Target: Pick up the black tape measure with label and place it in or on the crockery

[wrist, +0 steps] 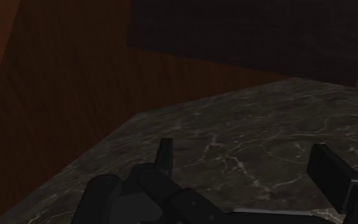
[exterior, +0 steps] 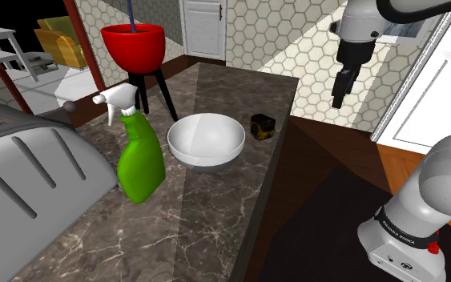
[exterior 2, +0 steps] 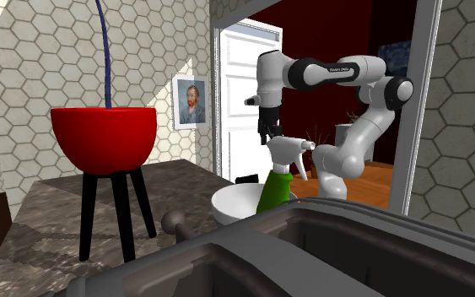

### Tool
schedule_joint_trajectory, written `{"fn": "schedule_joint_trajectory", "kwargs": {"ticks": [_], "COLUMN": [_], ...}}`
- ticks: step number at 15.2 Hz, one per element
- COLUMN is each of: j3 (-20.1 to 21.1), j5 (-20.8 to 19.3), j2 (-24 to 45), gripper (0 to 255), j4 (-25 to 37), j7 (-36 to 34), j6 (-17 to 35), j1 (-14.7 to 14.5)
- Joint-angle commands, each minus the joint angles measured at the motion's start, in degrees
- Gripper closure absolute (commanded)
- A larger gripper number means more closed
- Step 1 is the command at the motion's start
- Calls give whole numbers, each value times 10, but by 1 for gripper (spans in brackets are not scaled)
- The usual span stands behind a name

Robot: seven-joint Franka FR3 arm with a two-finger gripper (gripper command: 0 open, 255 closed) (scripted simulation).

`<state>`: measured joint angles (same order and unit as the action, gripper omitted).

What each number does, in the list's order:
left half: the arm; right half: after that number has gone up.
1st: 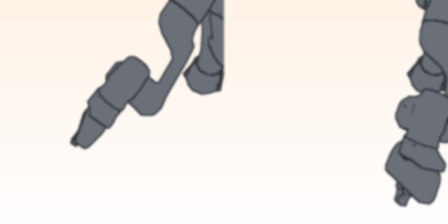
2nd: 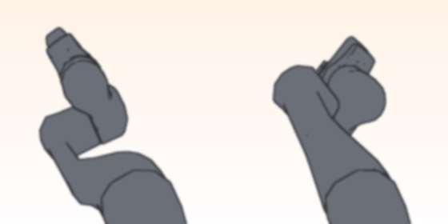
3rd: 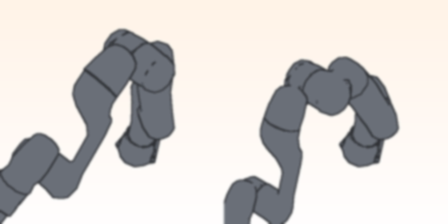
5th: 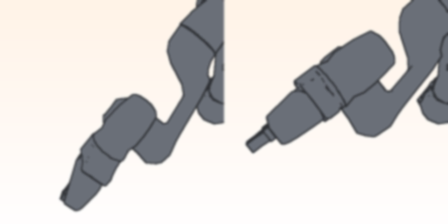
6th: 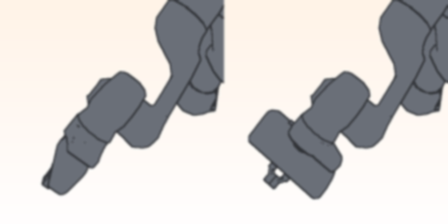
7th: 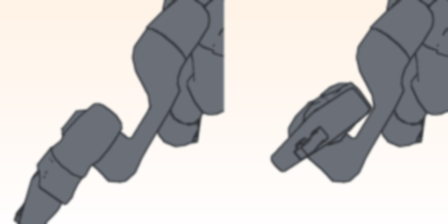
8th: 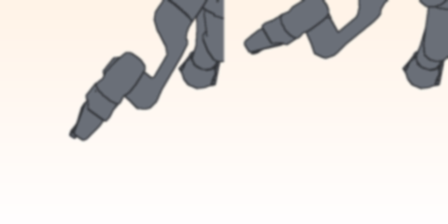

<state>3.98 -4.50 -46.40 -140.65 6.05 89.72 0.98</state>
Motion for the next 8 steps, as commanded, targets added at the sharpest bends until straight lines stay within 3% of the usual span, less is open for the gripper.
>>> {"fn": "schedule_joint_trajectory", "kwargs": {"ticks": [1,8], "j3": [0,60], "j5": [0,56], "j2": [0,105], "gripper": [0,0], "j4": [0,49], "j7": [0,-71], "j6": [0,60], "j1": [0,-23]}}
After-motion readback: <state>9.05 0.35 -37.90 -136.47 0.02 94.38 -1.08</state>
